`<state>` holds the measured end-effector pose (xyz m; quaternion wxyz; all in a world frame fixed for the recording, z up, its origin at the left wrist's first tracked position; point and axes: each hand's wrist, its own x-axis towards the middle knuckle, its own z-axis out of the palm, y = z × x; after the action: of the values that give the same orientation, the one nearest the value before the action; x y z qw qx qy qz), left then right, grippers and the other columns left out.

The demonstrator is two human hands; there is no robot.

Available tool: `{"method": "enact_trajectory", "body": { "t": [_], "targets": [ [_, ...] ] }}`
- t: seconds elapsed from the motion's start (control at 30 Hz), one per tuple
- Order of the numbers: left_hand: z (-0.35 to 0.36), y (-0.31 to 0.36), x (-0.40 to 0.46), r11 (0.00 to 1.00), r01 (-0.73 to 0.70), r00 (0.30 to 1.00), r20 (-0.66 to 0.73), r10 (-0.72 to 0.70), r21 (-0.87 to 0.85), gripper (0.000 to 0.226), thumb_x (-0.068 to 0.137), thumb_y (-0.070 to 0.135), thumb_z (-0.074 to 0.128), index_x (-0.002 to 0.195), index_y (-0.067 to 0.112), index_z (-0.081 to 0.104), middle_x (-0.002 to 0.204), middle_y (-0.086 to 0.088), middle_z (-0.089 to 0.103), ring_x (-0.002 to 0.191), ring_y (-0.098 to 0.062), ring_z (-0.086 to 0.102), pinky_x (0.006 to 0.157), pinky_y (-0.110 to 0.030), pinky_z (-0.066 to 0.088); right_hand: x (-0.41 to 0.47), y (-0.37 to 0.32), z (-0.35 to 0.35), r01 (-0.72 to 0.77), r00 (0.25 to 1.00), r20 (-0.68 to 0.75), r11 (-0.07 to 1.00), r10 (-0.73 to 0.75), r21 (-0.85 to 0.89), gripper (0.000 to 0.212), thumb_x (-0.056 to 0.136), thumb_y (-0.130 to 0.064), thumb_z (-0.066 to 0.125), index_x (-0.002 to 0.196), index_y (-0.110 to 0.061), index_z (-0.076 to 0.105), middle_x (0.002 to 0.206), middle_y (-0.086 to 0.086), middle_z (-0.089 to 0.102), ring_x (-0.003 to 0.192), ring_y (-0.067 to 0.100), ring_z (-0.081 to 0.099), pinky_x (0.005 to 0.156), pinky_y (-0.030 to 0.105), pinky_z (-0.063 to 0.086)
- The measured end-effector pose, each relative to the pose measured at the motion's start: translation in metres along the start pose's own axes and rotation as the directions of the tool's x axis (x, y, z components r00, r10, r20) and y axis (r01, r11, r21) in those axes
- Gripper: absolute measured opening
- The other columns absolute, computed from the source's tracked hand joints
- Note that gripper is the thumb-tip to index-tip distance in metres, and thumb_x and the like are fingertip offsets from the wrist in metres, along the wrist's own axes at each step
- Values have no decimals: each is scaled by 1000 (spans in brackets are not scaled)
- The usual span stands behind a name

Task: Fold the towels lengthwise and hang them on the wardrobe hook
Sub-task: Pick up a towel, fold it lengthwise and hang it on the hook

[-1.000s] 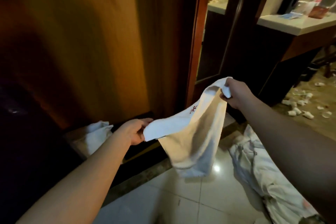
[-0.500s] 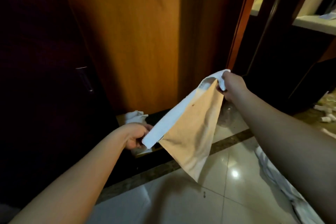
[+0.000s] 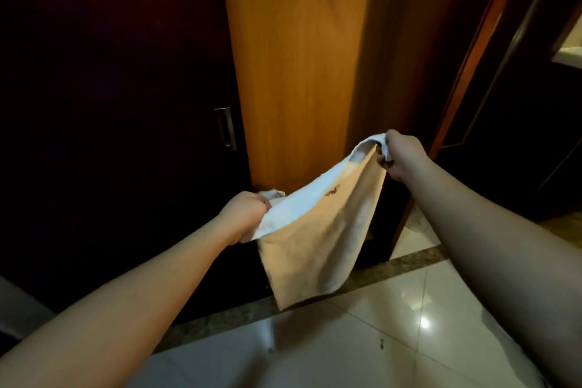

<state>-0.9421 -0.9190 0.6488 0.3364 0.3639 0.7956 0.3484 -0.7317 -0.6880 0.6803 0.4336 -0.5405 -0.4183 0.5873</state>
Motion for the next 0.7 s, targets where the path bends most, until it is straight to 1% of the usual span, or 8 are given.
{"method": "enact_trajectory", "body": {
  "t": [0.1,0.17,0.23,0.27,0.33,0.5,0.63,0.7],
  "targets": [
    [-9,2,-4,991,-131,990,-49,130,-20,23,93,21,57,71,21,65,66,4,60,70,-20,57,59,-28,39,-2,-3,9,-26,999,21,999,27,-20,25,85,-6,50,107,-4,61,92,13,55,73,21,53,38,19,40],
    [-20,4,-10,943,-222,974,20,224,250,26,92,49,60,97,24,62,88,7,61,88,-18,60,69,-30,44,-2,-5,10,-40,999,32,997,42,-65,10,88,-4,50,92,-7,59,88,12,53,71,20,52,37,19,38],
    [-31,4,-15,676,-290,947,101,304,678,51,83,64,62,116,27,52,100,10,58,93,-16,61,71,-32,50,-1,-7,5,-61,998,12,991,63,-121,8,90,-7,51,87,-8,58,93,12,56,73,20,55,45,22,43],
    [-35,3,-16,531,-306,932,136,335,790,53,82,60,62,120,26,48,101,11,59,91,-15,62,71,-35,53,-1,-8,2,-62,998,-3,988,62,-142,8,91,-8,51,89,-8,59,99,13,57,78,20,58,53,22,45],
    [-43,3,-17,441,-288,929,136,343,850,45,85,41,59,124,25,43,95,9,58,80,-14,61,67,-39,57,-3,-9,-3,-60,998,-20,982,58,-179,8,93,-12,53,95,-9,60,104,12,58,82,20,60,60,24,46],
    [-64,4,-14,595,-264,924,23,381,759,40,94,35,56,129,24,41,89,4,60,76,-13,61,66,-36,56,-8,-16,-12,-30,997,67,984,42,-177,27,91,-9,47,111,-15,64,99,7,59,69,16,54,41,20,33],
    [-82,4,-11,708,-253,894,-121,431,659,11,99,31,49,107,26,55,84,5,61,73,-12,60,66,-39,54,-8,-23,-22,-93,974,194,989,114,-116,22,96,-18,55,111,-16,71,87,6,63,47,6,50,29,15,24],
    [-95,4,-6,695,-223,866,-188,463,683,15,98,32,47,94,27,60,82,5,61,73,-14,59,64,-38,53,-7,-25,-26,-142,948,259,976,182,-168,24,98,-18,50,108,-15,71,86,5,61,46,4,47,29,15,24]
  ]
}}
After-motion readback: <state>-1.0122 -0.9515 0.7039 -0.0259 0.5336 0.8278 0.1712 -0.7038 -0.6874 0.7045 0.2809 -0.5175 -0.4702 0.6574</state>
